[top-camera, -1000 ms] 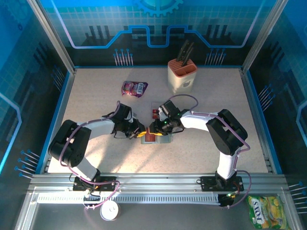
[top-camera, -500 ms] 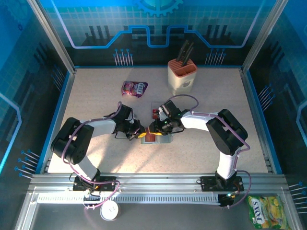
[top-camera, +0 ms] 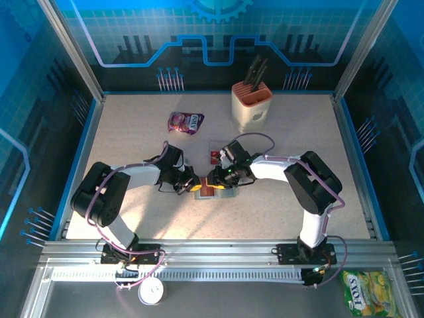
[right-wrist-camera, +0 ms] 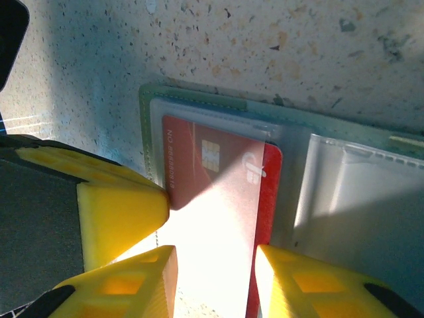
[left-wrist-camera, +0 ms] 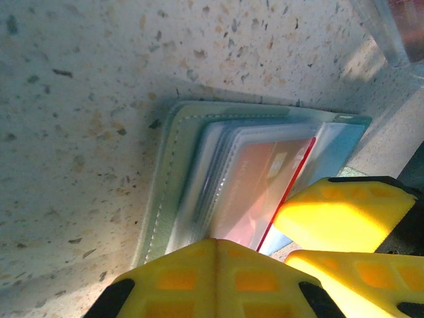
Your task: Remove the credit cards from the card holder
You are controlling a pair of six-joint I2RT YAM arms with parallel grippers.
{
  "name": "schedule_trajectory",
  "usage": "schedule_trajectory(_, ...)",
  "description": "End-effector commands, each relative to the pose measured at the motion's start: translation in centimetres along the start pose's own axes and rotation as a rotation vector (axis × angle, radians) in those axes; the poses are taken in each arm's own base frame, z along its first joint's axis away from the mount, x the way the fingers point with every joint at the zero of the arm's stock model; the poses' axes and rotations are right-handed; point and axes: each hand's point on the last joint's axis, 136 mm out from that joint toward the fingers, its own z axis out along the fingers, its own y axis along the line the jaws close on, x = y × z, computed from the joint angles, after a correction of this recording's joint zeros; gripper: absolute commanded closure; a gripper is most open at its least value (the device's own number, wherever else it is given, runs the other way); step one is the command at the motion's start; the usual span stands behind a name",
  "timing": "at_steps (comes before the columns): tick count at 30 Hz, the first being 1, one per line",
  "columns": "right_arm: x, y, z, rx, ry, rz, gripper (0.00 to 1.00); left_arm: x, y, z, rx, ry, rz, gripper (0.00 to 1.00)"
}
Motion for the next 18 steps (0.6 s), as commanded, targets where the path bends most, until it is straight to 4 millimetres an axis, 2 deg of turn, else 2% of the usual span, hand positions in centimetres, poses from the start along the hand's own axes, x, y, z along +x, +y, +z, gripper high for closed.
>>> schedule_trajectory(1, 0.4, -1.7, -0.2, 0.072, 0.008, 0.015, 0.62, 0.2, 1.3, 0.3, -0.058, 0.005, -0.003, 0.94)
schedule_trajectory(8, 0.4, -2.1, -0.7, 0.116, 0.008, -0.007, 0.62, 0.1, 1.1, 0.3, -0.05, 0.005, 0.002, 0.94)
schedule_trajectory(18, -0.3, -0.4, -1.9, 0.085, -0.025, -0.032, 0.62, -0.1, -0.4, -0.4, -0.015, -0.007, 0.031, 0.93)
